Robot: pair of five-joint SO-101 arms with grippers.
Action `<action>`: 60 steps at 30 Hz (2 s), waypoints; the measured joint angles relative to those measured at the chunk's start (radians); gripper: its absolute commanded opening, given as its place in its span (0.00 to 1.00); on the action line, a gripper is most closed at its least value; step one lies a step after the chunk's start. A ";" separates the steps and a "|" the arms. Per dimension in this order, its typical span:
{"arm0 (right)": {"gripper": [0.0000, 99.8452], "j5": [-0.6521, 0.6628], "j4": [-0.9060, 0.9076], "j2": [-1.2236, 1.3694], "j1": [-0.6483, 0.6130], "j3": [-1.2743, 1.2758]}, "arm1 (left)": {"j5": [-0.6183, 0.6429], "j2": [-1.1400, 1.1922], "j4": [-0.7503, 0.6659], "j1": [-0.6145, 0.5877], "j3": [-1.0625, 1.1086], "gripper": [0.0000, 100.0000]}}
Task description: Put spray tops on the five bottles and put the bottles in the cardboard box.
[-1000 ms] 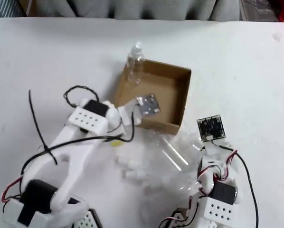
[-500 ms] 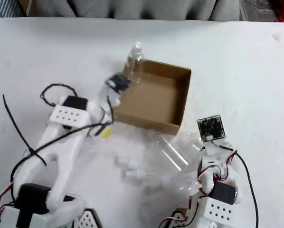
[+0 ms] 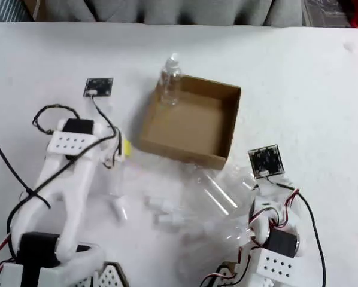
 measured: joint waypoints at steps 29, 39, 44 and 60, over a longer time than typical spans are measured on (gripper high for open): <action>0.03 0.000 0.000 0.000 -0.003 0.000 | -0.466 0.000 -0.199 -0.173 0.230 0.32; 0.03 0.000 0.000 0.000 -0.003 0.000 | -0.723 0.000 -0.135 -0.173 0.218 0.32; 0.03 0.000 0.000 0.000 -0.003 0.000 | -0.778 0.000 -0.166 -0.173 0.218 0.32; 0.03 0.000 0.000 0.000 -0.003 0.000 | -0.732 0.000 -0.212 -0.173 0.218 0.31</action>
